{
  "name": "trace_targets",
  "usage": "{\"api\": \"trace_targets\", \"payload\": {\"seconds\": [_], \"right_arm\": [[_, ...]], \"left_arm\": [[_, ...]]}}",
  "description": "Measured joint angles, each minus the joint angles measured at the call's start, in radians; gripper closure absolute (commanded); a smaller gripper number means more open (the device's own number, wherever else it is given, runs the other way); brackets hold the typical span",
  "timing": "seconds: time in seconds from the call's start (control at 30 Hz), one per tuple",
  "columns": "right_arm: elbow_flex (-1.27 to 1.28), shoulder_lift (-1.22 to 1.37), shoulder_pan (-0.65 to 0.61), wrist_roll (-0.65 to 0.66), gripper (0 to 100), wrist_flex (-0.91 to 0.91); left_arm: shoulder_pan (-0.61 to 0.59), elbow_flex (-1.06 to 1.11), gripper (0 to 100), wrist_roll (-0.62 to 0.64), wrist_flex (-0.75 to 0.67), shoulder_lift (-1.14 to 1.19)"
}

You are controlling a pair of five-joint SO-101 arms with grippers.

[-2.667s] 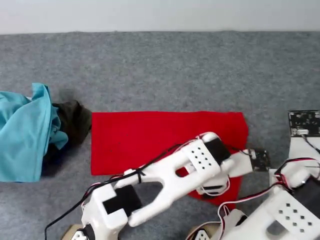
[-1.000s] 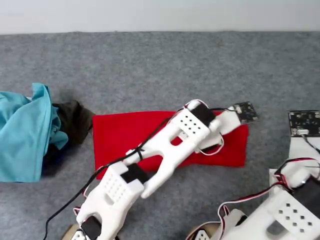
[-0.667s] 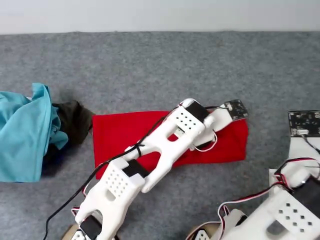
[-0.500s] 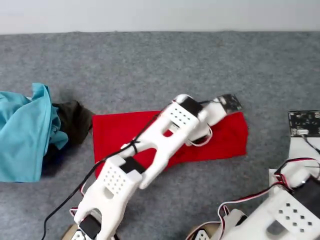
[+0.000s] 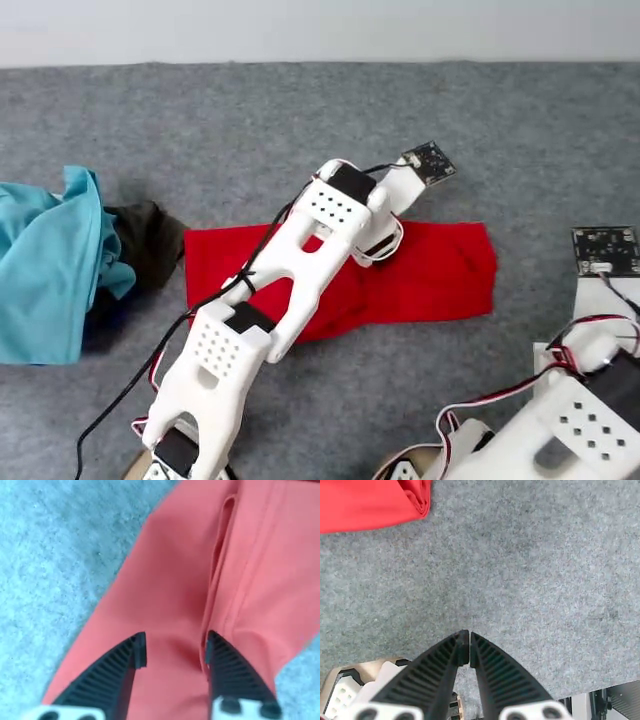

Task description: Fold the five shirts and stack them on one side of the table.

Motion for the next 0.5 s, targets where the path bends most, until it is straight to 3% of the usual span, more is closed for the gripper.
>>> {"api": "trace_targets", "payload": {"seconds": [0.27, 0.5], "right_arm": [[0.0, 0.0, -0.002, 0.0, 99.0, 0.0], [0.0, 0.0, -0.002, 0.0, 99.0, 0.0]], "left_arm": [[0.046, -0.147, 91, -0.032, 0.21, 0.0], [0.114, -0.149, 91, -0.035, 0.224, 0.0]]}}
